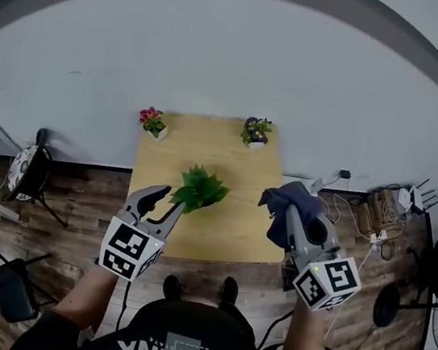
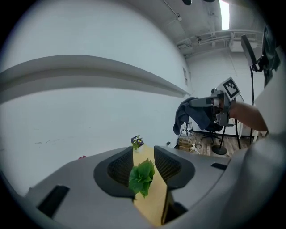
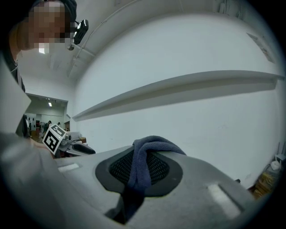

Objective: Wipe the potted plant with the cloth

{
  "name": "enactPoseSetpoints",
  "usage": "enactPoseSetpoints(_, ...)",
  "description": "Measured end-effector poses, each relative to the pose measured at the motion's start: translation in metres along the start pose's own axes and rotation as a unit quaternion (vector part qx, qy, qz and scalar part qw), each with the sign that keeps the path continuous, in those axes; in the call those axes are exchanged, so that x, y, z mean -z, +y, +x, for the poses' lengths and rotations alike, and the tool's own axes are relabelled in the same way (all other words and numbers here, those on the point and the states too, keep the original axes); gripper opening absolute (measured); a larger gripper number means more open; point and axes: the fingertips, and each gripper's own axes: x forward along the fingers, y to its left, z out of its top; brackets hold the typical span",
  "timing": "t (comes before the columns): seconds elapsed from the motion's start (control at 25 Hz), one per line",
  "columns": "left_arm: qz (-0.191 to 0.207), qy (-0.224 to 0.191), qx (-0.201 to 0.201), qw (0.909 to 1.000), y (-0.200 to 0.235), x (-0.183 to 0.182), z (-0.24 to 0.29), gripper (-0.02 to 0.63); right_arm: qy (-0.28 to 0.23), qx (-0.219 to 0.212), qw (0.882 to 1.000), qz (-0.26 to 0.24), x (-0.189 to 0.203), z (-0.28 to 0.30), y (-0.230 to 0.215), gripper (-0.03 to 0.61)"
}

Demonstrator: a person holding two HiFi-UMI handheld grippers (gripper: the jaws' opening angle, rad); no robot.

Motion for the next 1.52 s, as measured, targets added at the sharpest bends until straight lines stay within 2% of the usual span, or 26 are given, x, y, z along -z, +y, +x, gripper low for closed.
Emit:
enactPoseSetpoints(0.32, 0.031, 0.049, -0.043, 0.9974, -0.034, 0.005, 0.033, 0.147, 0.015, -0.075, 0.997, -0.003, 0.006, 0.017, -0.033, 0.044)
enactPoseSetpoints(0.52, 0.059, 0.108, -0.076, 0.9895, -0.048, 0.029, 0.061, 0.147, 0.019, -0.117, 0.993, -0.008, 0.007, 0.024, -0.054, 0.043)
enactPoseSetpoints(0.76, 0.069, 0.184, -0.105, 0.9749, -0.056, 0.075, 0.093, 0.146, 0.032, -0.155, 0.987, -0.003, 0.02, 0.032, -0.072, 0.043)
enactPoseSetpoints(1.12, 0.132, 0.274, -0.1, 0.9475, -0.065, 0.133, 0.135, 0.14, 0.054, -0.173, 0.983, 0.011, 0.042, 0.039, -0.094, 0.044)
enactPoseSetpoints(1.32, 0.16, 0.311, -0.108, 0.9304, -0.056, 0.161, 0.155, 0.14, 0.071, -0.177, 0.982, 0.012, 0.054, 0.045, -0.107, 0.044)
enactPoseSetpoints(1.52, 0.181, 0.33, -0.101, 0.921, -0.054, 0.176, 0.174, 0.14, 0.089, -0.169, 0.981, 0.022, 0.07, 0.05, -0.123, 0.044)
